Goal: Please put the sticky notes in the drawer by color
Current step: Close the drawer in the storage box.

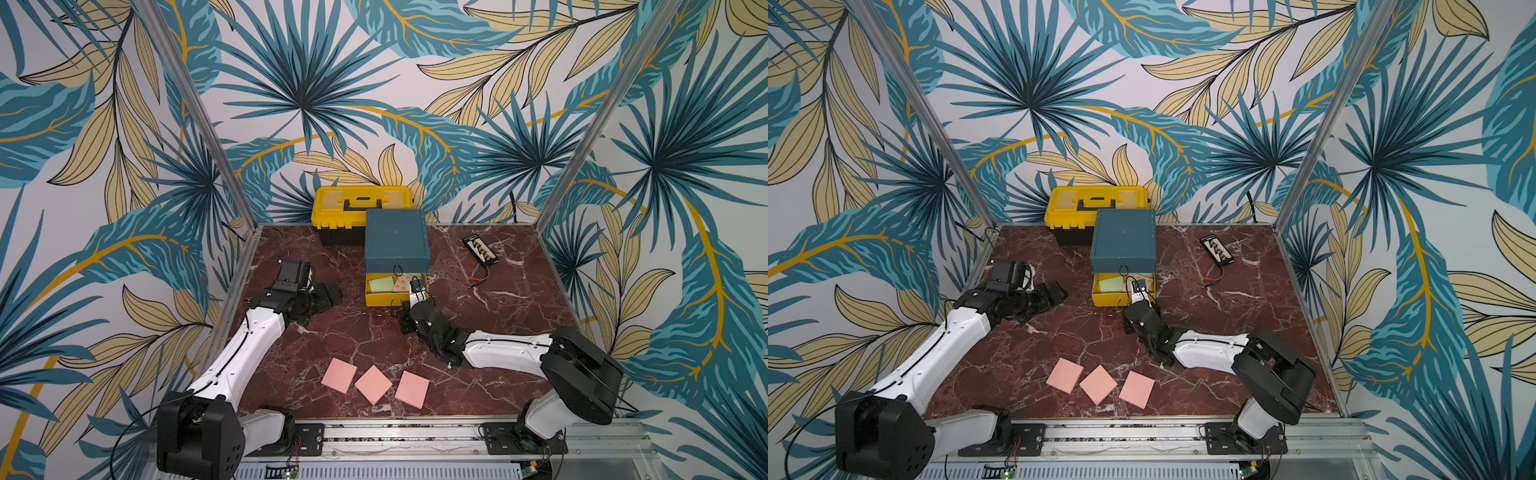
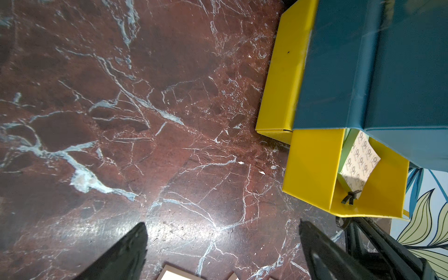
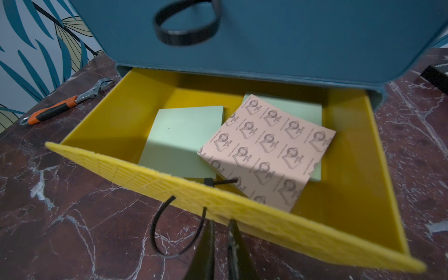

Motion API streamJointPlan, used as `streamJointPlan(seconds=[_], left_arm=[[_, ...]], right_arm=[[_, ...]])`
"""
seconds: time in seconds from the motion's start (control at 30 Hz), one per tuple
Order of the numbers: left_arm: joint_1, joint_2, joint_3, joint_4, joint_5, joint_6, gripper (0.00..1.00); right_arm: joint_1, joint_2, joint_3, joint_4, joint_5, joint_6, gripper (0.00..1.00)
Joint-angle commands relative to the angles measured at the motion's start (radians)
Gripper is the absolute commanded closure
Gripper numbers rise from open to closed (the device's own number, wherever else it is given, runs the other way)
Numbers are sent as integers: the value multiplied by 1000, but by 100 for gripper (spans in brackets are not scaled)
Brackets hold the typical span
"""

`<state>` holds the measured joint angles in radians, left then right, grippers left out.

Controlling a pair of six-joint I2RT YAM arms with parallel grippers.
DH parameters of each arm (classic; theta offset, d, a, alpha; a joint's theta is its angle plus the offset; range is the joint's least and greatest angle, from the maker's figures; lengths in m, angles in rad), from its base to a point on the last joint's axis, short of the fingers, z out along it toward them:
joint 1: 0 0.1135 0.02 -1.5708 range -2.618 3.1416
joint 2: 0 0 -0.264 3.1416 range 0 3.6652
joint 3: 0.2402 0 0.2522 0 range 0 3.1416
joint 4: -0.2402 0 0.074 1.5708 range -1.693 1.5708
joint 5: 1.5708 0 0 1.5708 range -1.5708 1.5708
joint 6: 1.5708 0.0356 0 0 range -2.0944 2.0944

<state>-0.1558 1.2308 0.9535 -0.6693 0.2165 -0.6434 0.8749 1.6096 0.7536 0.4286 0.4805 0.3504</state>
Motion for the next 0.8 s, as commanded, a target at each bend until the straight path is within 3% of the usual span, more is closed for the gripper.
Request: streamJointPlan(seconds=[0.0, 0.37, 0.77], left_arm=[[7, 10, 4, 13, -13, 7, 1], [7, 47, 8, 20, 3, 15, 1], [8, 38, 22, -17, -7, 29, 1]], right_arm=[[-1, 49, -2, 123, 64, -34, 86], [-1, 187, 26, 303, 242, -53, 87], [-1, 319, 129, 393, 310, -88, 86]])
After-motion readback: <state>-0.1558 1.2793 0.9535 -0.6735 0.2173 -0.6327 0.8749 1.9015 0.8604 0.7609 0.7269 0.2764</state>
